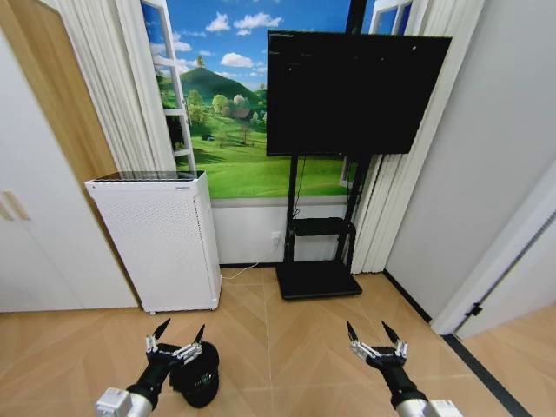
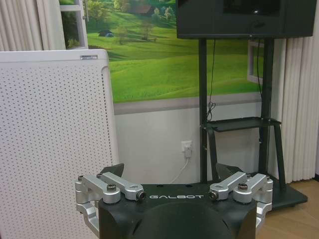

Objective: Pick up the trash bin and place the garbage on the floor into it.

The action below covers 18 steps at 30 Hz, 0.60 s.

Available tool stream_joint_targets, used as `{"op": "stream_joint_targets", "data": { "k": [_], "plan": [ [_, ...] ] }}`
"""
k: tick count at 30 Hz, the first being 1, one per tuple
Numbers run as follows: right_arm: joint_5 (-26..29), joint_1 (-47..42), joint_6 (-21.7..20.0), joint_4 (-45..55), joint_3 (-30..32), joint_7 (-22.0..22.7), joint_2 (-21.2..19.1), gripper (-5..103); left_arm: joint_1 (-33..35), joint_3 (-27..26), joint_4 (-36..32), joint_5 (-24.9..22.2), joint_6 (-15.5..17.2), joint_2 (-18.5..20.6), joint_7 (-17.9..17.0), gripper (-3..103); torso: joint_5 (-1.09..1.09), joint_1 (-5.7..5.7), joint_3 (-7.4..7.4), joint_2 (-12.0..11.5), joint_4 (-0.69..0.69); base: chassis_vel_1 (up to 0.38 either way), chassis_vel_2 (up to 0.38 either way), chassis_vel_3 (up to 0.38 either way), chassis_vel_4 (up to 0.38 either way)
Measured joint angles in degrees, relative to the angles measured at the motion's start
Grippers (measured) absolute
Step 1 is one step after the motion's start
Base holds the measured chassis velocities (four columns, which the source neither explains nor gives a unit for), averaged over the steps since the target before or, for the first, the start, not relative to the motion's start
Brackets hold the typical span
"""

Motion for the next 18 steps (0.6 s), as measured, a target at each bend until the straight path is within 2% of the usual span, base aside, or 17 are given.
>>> {"op": "stream_joint_targets", "data": {
  "k": [2,3,5,6,8,9,10,11,12,13,15,16,17,18],
  "plan": [
    [0.0,0.0,0.0,0.0,0.0,0.0,0.0,100,0.0,0.0,0.0,0.0,0.0,0.0,0.0,100,-0.13,-0.03,-0.02,0.0,-0.02,0.361,-0.379,-0.345,0.362],
    [0.0,0.0,0.0,0.0,0.0,0.0,0.0,100,0.0,0.0,0.0,0.0,0.0,0.0,0.0,100,-0.02,-0.02,-0.01,0.0,0.0,0.395,-0.374,-0.358,0.363],
    [0.0,0.0,0.0,0.0,0.0,0.0,0.0,100,0.0,0.0,0.0,0.0,0.0,0.0,0.0,100,0.01,-0.02,-0.02,0.0,-0.02,0.369,-0.359,-0.358,0.353],
    [0.0,0.0,0.0,0.0,0.0,0.0,0.0,100,0.0,0.0,0.0,0.0,0.0,0.0,0.0,100,-0.14,-0.03,-0.03,0.0,0.0,0.342,-0.338,-0.295,0.342],
    [0.0,0.0,0.0,0.0,0.0,0.0,0.0,100,0.0,0.0,0.0,0.0,0.0,0.0,0.0,100,-0.12,-0.03,-0.02,0.0,-0.02,0.301,-0.338,-0.346,0.338],
    [0.0,0.0,0.0,0.0,0.0,0.0,0.0,100,0.0,0.0,0.0,0.0,0.0,0.0,0.0,100,0.05,-0.01,-0.01,0.0,0.01,0.351,-0.302,-0.346,0.316],
    [0.0,0.0,0.0,0.0,0.0,0.0,0.0,100,0.0,0.0,0.0,0.0,0.0,0.0,0.0,100,-0.05,-0.01,-0.02,0.0,-0.01,0.313,-0.325,-0.302,0.316],
    [0.0,0.0,0.0,0.0,0.0,0.0,0.0,100,0.0,0.0,0.0,0.0,0.0,0.0,0.0,100,-0.05,-0.01,-0.02,0.0,-0.01,0.313,-0.325,-0.302,0.316],
    [0.0,0.0,0.0,0.0,0.0,0.0,0.0,100,0.0,0.0,0.0,0.0,0.0,0.0,0.0,100,-0.18,-0.01,-0.02,0.0,-0.02,0.313,-0.331,-0.298,0.318],
    [0.0,0.0,0.0,0.0,0.0,0.0,0.0,100,0.0,0.0,0.0,0.0,0.0,0.0,0.0,100,-0.18,-0.01,-0.02,0.0,-0.02,0.313,-0.331,-0.298,0.318],
    [0.0,0.0,0.0,0.0,0.0,0.0,0.0,100,0.0,0.0,0.0,0.0,0.0,0.0,0.0,100,0.06,0.0,-0.01,-0.1,0.0,0.336,-0.314,-0.375,0.317],
    [0.0,0.0,0.0,0.0,0.0,0.0,0.0,100,0.0,0.0,0.0,0.0,0.0,0.0,0.0,100,0.06,0.0,-0.01,-0.1,0.0,0.34,-0.297,-0.375,0.327],
    [0.0,0.0,0.0,0.0,0.0,0.0,0.0,100,0.0,0.0,0.0,0.0,0.0,0.0,0.0,100,-0.16,-0.01,-0.03,0.0,-0.01,0.29,-0.32,-0.309,0.305],
    [0.0,0.0,0.0,0.0,0.0,0.0,0.0,100,0.0,0.0,0.0,0.0,0.0,0.0,0.0,100,-0.14,-0.02,-0.04,0.0,-0.03,0.29,-0.32,-0.325,0.305]
  ]
}}
